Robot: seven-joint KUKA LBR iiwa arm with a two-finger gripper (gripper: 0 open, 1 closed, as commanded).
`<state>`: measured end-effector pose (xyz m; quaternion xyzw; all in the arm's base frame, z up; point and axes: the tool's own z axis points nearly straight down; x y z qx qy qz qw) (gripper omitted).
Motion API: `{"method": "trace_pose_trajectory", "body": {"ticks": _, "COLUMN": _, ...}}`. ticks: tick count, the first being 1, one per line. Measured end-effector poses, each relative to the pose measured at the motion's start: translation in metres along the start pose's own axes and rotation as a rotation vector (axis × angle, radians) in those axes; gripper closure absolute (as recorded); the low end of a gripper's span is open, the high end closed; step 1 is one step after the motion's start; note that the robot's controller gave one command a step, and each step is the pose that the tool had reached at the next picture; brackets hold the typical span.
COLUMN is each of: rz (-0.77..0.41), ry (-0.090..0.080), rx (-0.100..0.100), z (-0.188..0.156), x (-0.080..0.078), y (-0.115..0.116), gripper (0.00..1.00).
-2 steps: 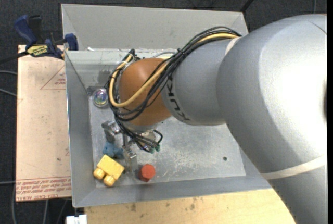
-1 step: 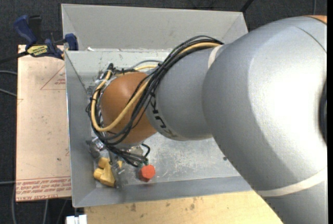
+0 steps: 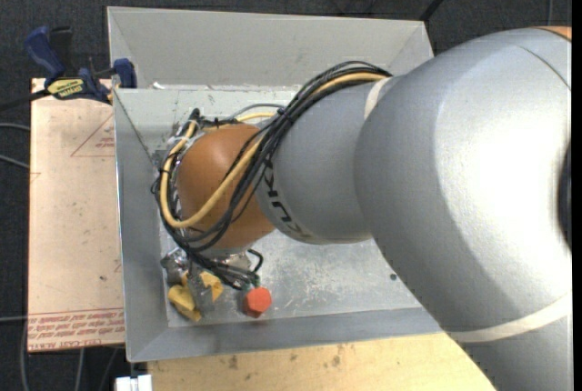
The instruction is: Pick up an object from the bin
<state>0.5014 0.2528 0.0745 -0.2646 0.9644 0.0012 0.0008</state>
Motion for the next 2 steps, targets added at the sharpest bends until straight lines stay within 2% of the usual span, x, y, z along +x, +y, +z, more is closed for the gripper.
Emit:
{"method": "trace_pose_trajectory", "body": {"ticks": 1, "rz": -0.022, "ry": -0.009, "rx": 0.003, "z": -0.11, "x": -0.003, "y": -0.012, "gripper": 1.0}}
{"method": "trace_pose_trajectory", "body": {"ticks": 2, "rz": -0.011, "ry": -0.011, "rx": 0.003, "z": -0.249, "x": -0.025, "y": -0.038, "gripper": 1.0}}
